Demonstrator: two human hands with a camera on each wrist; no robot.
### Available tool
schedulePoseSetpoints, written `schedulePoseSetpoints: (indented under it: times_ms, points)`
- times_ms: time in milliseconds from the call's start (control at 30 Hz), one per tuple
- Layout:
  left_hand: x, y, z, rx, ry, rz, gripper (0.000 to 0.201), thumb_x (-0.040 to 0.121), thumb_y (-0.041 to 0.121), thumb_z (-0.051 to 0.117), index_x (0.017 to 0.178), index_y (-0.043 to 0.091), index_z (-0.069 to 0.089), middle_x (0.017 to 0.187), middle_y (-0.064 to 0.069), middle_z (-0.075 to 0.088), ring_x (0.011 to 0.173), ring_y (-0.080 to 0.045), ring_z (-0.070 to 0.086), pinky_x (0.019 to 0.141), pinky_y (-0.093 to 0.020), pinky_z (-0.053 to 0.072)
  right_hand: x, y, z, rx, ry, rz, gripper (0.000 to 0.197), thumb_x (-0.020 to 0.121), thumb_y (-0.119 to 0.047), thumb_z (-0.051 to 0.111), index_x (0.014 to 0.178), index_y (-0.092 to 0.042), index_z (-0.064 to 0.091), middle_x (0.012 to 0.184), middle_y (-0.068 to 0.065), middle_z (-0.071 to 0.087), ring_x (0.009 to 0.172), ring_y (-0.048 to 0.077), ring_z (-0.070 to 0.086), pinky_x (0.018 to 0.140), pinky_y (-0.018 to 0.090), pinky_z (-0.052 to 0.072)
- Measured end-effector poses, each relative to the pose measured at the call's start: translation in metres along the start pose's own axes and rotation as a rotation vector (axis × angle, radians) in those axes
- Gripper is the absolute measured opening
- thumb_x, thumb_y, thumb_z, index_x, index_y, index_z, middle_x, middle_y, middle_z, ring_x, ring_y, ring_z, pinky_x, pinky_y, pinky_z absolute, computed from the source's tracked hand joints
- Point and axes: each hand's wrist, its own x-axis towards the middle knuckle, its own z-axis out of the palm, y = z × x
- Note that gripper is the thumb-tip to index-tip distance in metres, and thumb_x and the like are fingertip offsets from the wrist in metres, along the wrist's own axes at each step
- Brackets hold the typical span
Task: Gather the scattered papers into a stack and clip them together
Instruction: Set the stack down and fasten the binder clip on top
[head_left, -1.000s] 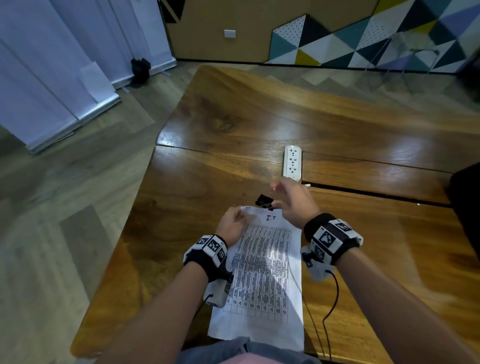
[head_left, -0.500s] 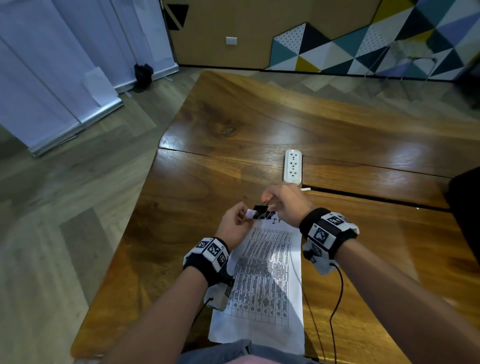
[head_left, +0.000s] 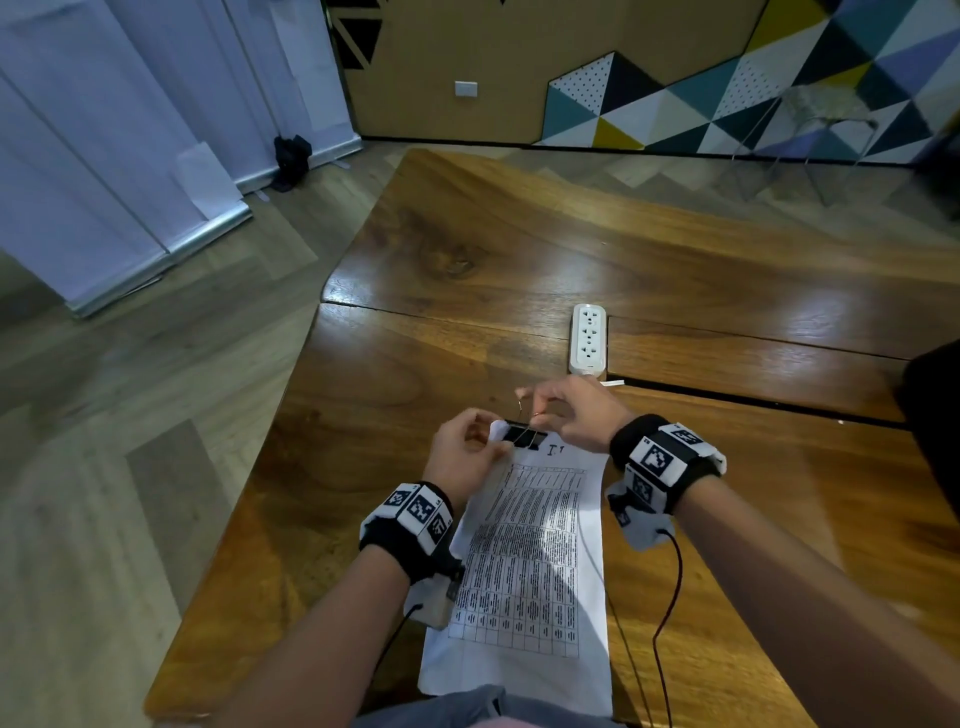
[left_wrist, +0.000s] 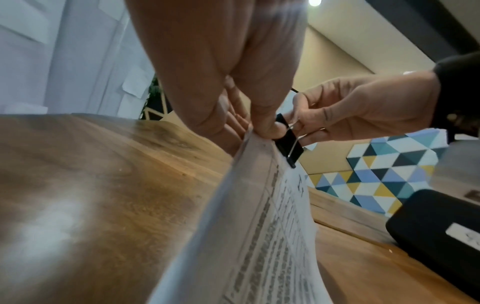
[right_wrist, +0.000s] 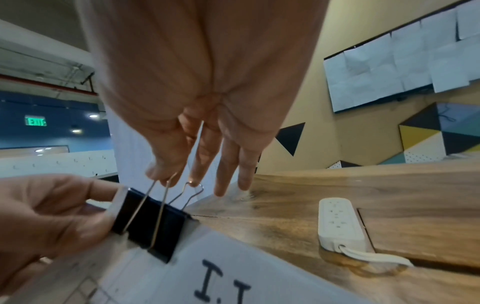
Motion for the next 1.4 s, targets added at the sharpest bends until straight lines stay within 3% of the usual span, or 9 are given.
schedulePoseSetpoints:
  times_ms: [100,167,400,533,833,1000,1133,1266,1400]
  points:
    - [0.002,0.010,0.002,0.095,-0.032,0.059,0.016,0.082,0.021,0.067,0.093,0.009,0.068,0.089,0.001,0.070,0.084,-0.011,0.064,0.078,-0.022,0.051,-0.003,-0.001,0.004,0.037,0.103,-0.026,0.010,0.084,-0.018,0.065,0.077,-0.011,0.064,0.137,-0.011,0.053,0.130,0.012,0.045,0.110,0.040,0.022]
    - [0.006,0.011,0.002,0.102,-0.013,0.046,0.016,0.084,0.023,0.065,0.089,0.008,0.069,0.084,-0.001,0.070,0.080,-0.014,0.064,0.075,-0.026,0.052,-0.008,0.001,0.008,-0.027,0.229,-0.060,0.009,0.083,-0.025,0.065,0.076,-0.019,0.066,0.123,-0.013,0.061,0.117,0.008,0.050,0.107,0.041,0.032]
    - [0.015,0.006,-0.004,0.090,0.072,-0.051,0.018,0.081,0.024,0.069,0.085,0.007,0.070,0.078,-0.008,0.070,0.071,-0.020,0.064,0.072,-0.039,0.056,-0.043,0.009,0.063,-0.198,0.504,-0.409,0.015,0.086,-0.021,0.060,0.077,-0.013,0.068,0.082,-0.001,0.069,0.069,0.016,0.064,0.061,0.032,0.054]
    - [0.011,0.004,0.001,0.062,0.090,-0.050,0.020,0.078,0.027,0.071,0.079,0.007,0.070,0.074,-0.012,0.071,0.065,-0.019,0.063,0.067,-0.043,0.057,-0.050,0.012,0.083,-0.244,0.432,-0.448,0.014,0.083,-0.019,0.060,0.076,-0.011,0.070,0.080,0.001,0.070,0.065,0.020,0.065,0.053,0.034,0.055]
    - [0.008,0.008,-0.003,0.157,0.020,-0.001,0.016,0.079,0.027,0.070,0.072,0.014,0.063,0.061,0.006,0.058,0.054,-0.007,0.051,0.051,-0.018,0.042,-0.037,0.011,0.064,-0.127,0.224,-0.365,0.008,0.082,-0.024,0.066,0.082,-0.016,0.068,0.088,-0.001,0.066,0.076,0.017,0.064,0.064,0.039,0.055]
    - [0.001,0.018,0.001,0.243,-0.022,0.140,0.025,0.080,0.029,0.067,0.072,0.006,0.061,0.057,0.005,0.049,0.052,-0.008,0.040,0.049,-0.017,0.032,-0.026,-0.004,0.020,-0.198,0.135,-0.174,0.077,0.074,-0.039,0.072,0.142,-0.028,0.035,0.146,-0.005,0.044,0.132,0.013,0.041,0.110,0.031,0.031]
    - [-0.004,0.027,0.002,0.264,-0.039,0.255,0.010,0.080,0.024,0.065,0.078,0.015,0.066,0.052,0.011,0.044,0.046,-0.004,0.037,0.047,-0.015,0.029,-0.023,-0.006,0.034,-0.047,-0.003,-0.134,0.105,0.063,-0.025,0.084,0.149,-0.021,0.022,0.156,-0.001,0.026,0.140,0.012,0.031,0.106,0.011,0.018]
    - [-0.006,0.031,0.002,0.276,-0.081,0.281,0.010,0.078,0.025,0.066,0.071,0.022,0.060,0.050,0.012,0.047,0.046,-0.001,0.042,0.048,-0.013,0.030,-0.023,-0.007,0.037,0.012,0.041,-0.069,0.100,0.059,-0.025,0.085,0.143,-0.023,0.030,0.135,0.003,0.056,0.119,0.018,0.054,0.095,0.025,0.043]
    - [-0.008,0.038,0.006,0.328,-0.129,0.326,0.015,0.078,0.029,0.065,0.068,0.023,0.055,0.065,0.010,0.057,0.060,-0.008,0.052,0.056,-0.023,0.042,-0.020,-0.011,0.027,-0.055,0.040,-0.014,0.052,0.054,-0.029,0.083,0.101,-0.025,0.062,0.091,0.000,0.072,0.083,0.019,0.065,0.070,0.031,0.051]
